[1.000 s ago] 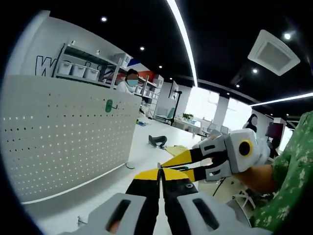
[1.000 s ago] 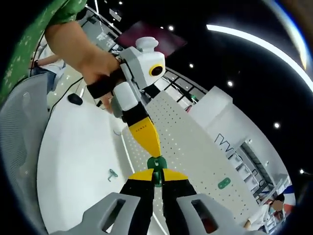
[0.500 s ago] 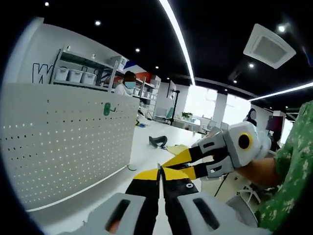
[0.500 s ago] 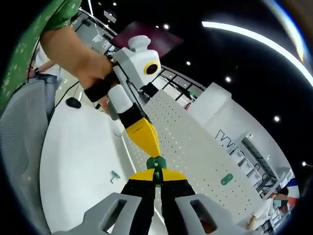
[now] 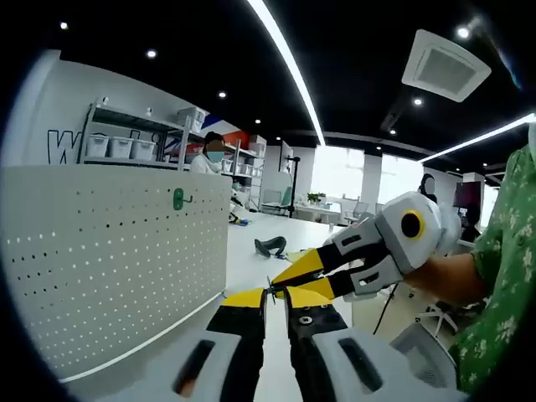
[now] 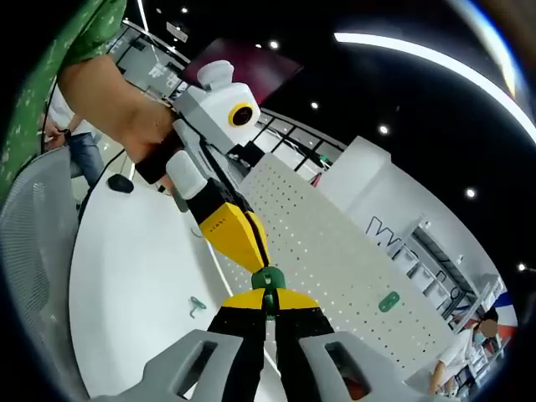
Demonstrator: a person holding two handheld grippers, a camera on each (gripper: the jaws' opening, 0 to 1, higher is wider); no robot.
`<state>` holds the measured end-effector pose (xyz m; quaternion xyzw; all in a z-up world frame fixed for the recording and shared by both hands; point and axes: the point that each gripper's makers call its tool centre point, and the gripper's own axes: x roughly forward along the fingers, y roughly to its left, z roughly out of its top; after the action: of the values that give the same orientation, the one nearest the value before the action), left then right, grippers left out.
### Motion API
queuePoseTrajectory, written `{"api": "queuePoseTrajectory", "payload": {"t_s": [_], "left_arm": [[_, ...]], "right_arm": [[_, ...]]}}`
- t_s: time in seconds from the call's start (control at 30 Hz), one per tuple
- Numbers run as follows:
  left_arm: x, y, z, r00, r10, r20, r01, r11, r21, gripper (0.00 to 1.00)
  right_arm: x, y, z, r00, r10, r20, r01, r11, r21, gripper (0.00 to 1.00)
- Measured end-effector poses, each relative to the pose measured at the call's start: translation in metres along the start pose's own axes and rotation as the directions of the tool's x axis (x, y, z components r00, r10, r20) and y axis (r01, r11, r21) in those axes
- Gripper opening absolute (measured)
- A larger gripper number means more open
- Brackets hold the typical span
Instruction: Insert the hook assembly into the mounting plate slot until the hook locks in place.
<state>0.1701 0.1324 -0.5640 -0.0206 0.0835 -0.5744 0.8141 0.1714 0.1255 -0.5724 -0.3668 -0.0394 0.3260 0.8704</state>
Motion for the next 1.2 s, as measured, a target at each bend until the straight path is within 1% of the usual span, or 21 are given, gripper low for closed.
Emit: {"api": "queuePoseTrajectory", "payload": {"t_s": [0.1, 0.27, 0.4, 0.57, 0.67, 0.77, 0.87, 0.97, 1.0, 1.07, 1.1, 1.17, 1.2], "left_arm": [[0.0, -0.002, 0.0, 1.0, -0.001, -0.004, 0.001, 0.999, 0.034, 0.16], [-0.002, -0.003, -0.001, 1.0, 0.01, -0.002, -0.01, 0.996, 0.093, 0.26], [-0.004, -0.006, -0.004, 1.0, 0.022, -0.002, -0.021, 0.987, 0.16, 0.31], [-0.007, -0.008, -0.008, 0.999, 0.049, 0.0, -0.049, 0.981, 0.19, 0.42], [-0.01, -0.008, -0.009, 0.997, 0.072, 0.011, -0.073, 0.975, 0.21, 0.44], [-0.013, -0.008, -0.009, 0.996, 0.092, 0.02, -0.094, 0.97, 0.225, 0.45], [-0.016, -0.009, -0.01, 0.994, 0.108, 0.025, -0.11, 0.965, 0.236, 0.47], [-0.02, -0.01, -0.008, 0.992, 0.121, 0.04, -0.127, 0.962, 0.243, 0.47], [-0.021, -0.01, -0.008, 0.991, 0.128, 0.041, -0.134, 0.96, 0.245, 0.48], [-0.024, -0.011, -0.006, 0.989, 0.136, 0.052, -0.145, 0.957, 0.251, 0.48], [-0.025, -0.011, -0.005, 0.989, 0.139, 0.056, -0.149, 0.956, 0.251, 0.48], [-0.026, -0.011, -0.005, 0.988, 0.143, 0.06, -0.153, 0.956, 0.25, 0.49], [-0.027, -0.01, -0.005, 0.988, 0.145, 0.059, -0.155, 0.956, 0.248, 0.49]], "right_arm": [[0.0, 0.0, 0.0, 1.0, 0.0, -0.003, 0.0, 1.0, 0.004, 0.01], [0.0, -0.001, -0.003, 1.0, 0.0, -0.011, 0.0, 1.0, 0.019, 0.01], [0.001, -0.002, -0.006, 1.0, 0.0, -0.015, 0.001, 0.999, 0.046, 0.01], [0.002, -0.005, -0.006, 1.0, -0.002, -0.009, 0.003, 0.995, 0.103, 0.01], [0.003, -0.007, -0.008, 1.0, -0.009, -0.012, 0.011, 0.99, 0.14, 0.01], [0.004, -0.01, -0.011, 1.0, -0.022, -0.019, 0.026, 0.981, 0.192, 0.01], [0.005, -0.014, -0.014, 0.999, -0.041, -0.03, 0.046, 0.973, 0.228, 0.01], [0.006, -0.018, -0.019, 0.996, -0.069, -0.051, 0.081, 0.955, 0.286, 0.01], [0.006, -0.021, -0.022, 0.994, -0.09, -0.066, 0.106, 0.941, 0.321, 0.01], [0.006, -0.025, -0.026, 0.991, -0.11, -0.082, 0.133, 0.922, 0.364, 0.01], [0.006, -0.028, -0.027, 0.988, -0.126, -0.086, 0.15, 0.904, 0.4, 0.01], [0.006, -0.034, -0.029, 0.984, -0.151, -0.097, 0.179, 0.879, 0.442, 0.01], [0.005, -0.036, -0.031, 0.981, -0.162, -0.104, 0.192, 0.873, 0.449, 0.01]]}}
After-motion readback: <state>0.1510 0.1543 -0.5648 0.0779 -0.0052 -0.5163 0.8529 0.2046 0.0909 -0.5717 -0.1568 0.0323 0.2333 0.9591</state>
